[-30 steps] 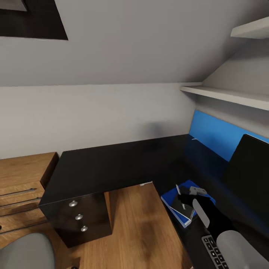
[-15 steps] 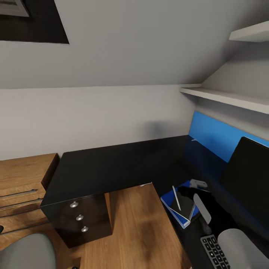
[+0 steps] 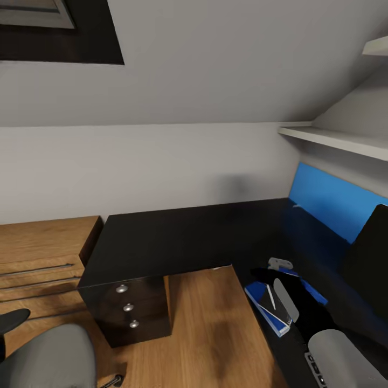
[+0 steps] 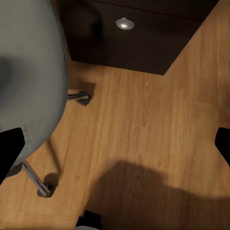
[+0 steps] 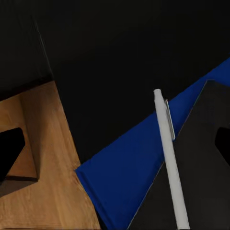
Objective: In the bedroom, organize the workspace by keeping the computer under the desk, ensuring the monitor is on the desk, placing the keyboard on the desk next to the monitor, placing the mouse on the desk next to the keyboard, moving the folder from the swivel chair onto the desk next to the mouse, stacking the notebook on top of the folder with the pen on top of the notebook, and positioning the swivel chair next to the desk.
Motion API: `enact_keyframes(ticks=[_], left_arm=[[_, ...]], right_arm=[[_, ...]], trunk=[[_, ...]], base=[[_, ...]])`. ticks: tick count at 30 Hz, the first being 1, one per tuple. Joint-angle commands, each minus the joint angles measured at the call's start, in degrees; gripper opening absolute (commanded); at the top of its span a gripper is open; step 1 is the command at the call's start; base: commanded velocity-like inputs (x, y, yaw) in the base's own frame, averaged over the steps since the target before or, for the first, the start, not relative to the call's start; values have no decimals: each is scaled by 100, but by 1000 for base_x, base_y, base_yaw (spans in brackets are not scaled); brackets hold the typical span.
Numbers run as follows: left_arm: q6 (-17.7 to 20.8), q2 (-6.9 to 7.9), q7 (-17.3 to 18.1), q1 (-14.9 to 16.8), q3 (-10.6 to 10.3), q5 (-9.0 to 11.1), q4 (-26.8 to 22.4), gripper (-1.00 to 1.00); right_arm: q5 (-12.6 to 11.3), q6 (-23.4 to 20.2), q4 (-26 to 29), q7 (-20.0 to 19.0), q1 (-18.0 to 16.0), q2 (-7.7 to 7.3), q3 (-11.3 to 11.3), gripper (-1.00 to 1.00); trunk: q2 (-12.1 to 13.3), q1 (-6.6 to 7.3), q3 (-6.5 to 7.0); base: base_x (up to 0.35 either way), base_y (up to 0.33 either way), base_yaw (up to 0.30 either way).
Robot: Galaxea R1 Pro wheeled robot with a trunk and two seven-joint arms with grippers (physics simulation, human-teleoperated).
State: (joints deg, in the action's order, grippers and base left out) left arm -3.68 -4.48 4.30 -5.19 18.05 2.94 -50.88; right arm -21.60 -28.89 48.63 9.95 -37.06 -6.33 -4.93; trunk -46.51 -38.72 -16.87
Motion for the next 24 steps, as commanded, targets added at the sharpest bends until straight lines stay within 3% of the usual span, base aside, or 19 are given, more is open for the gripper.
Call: enact_keyframes(ticks=[1, 7, 14, 24], left_arm=[[-1, -8, 45, 1, 23, 31, -4, 100], [-1, -8, 46, 1, 23, 31, -1, 100], [-1, -9, 50, 1, 23, 32, 8, 100], [-5, -9, 54, 1, 14, 31, 81, 100]], right_arm=[[-53, -15, 8, 53, -3, 41, -35, 100], [-29, 5, -7, 54, -3, 207, -60, 100], [183, 196, -44, 55, -1, 379, -325, 100], [289, 911, -558, 46, 6, 603, -644, 100]], trunk=[[-6, -1, -9], [-6, -1, -22], [-6, -1, -38], [-6, -1, -55]], base=[[0, 0, 249], [0, 0, 250], [0, 0, 250], [-118, 0, 212]])
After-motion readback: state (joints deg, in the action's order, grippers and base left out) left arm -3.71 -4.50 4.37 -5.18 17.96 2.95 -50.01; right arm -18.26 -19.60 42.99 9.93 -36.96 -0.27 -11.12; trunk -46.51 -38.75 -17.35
